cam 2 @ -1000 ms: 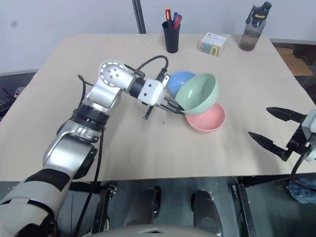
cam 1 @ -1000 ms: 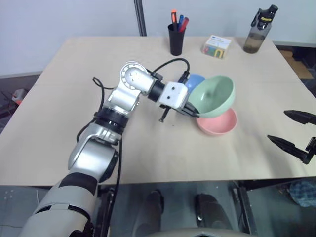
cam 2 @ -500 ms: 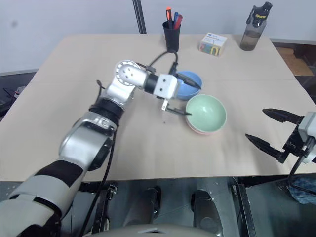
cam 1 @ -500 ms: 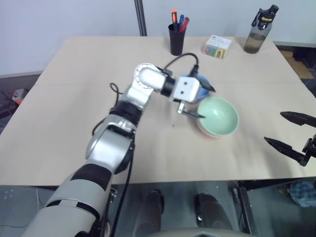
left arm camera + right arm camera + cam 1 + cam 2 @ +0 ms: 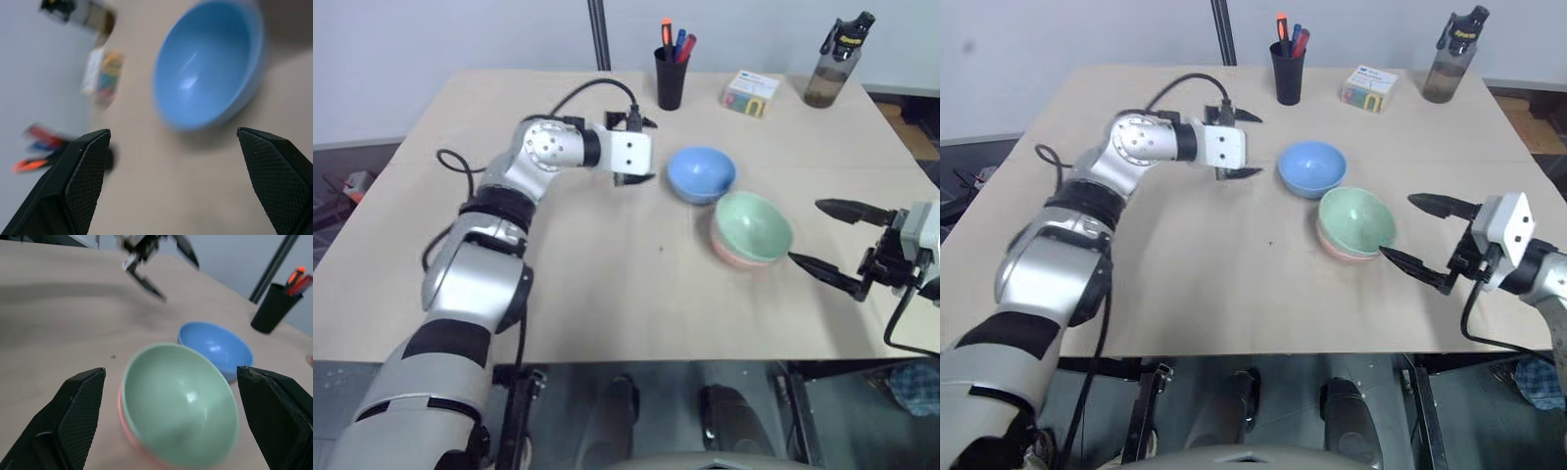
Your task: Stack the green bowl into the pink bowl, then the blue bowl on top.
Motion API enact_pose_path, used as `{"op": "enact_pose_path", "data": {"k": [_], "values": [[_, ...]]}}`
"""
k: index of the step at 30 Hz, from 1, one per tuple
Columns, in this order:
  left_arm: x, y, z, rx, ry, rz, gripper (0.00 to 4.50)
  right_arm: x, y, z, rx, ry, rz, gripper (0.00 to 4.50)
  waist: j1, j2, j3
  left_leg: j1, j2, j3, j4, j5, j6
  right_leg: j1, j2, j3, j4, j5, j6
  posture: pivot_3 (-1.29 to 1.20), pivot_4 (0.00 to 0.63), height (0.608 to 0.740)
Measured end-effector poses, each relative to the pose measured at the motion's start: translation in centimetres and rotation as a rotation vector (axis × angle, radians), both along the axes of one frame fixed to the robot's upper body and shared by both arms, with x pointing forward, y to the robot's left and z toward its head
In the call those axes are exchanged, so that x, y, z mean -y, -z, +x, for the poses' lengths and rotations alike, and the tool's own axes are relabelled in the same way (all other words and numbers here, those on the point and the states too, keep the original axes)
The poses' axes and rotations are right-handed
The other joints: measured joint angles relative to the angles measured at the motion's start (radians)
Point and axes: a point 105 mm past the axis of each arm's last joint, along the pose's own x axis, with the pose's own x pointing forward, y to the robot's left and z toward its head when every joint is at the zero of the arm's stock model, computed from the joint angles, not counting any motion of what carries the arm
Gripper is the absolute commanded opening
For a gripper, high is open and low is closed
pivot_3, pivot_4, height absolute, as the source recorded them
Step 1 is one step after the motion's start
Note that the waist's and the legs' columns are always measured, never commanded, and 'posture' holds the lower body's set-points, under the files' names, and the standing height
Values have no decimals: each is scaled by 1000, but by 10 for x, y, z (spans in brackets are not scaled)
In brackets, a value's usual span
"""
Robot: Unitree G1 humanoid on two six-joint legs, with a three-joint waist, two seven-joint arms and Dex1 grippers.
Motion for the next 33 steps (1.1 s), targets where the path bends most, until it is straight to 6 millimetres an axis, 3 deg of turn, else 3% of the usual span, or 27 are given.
{"op": "enact_pose_path", "data": {"k": [5,14,17,25,26,33], "values": [[-2,16,4,-80,-42,33,4384,-2,3,2,-10,-2,-3,4500,-9,0,0,0,0,0,-1,0,0,-1,0,0,1,0,0,0,150,740],[23,35,11,-5,-56,160,4384,-3,5,4,-8,14,-9,4500,-5,0,0,0,0,0,0,0,0,0,0,0,1,0,0,0,150,740],[30,39,11,19,-49,203,3713,-2,8,4,-15,24,-9,4500,-7,0,0,0,0,0,0,0,0,0,0,0,1,0,0,0,150,740],[37,42,13,46,-47,244,324,-2,10,3,-15,34,-5,4500,-6,0,0,0,0,0,0,0,0,0,0,0,1,0,0,0,150,740],[37,42,13,44,-47,245,154,-2,10,3,-15,34,-6,4500,-6,0,0,0,0,0,0,0,0,0,0,0,1,0,0,0,150,740],[39,41,12,48,-40,236,154,-4,12,3,-17,26,-13,4500,-7,0,0,0,0,0,0,0,0,0,0,0,1,0,0,0,150,740]]}}
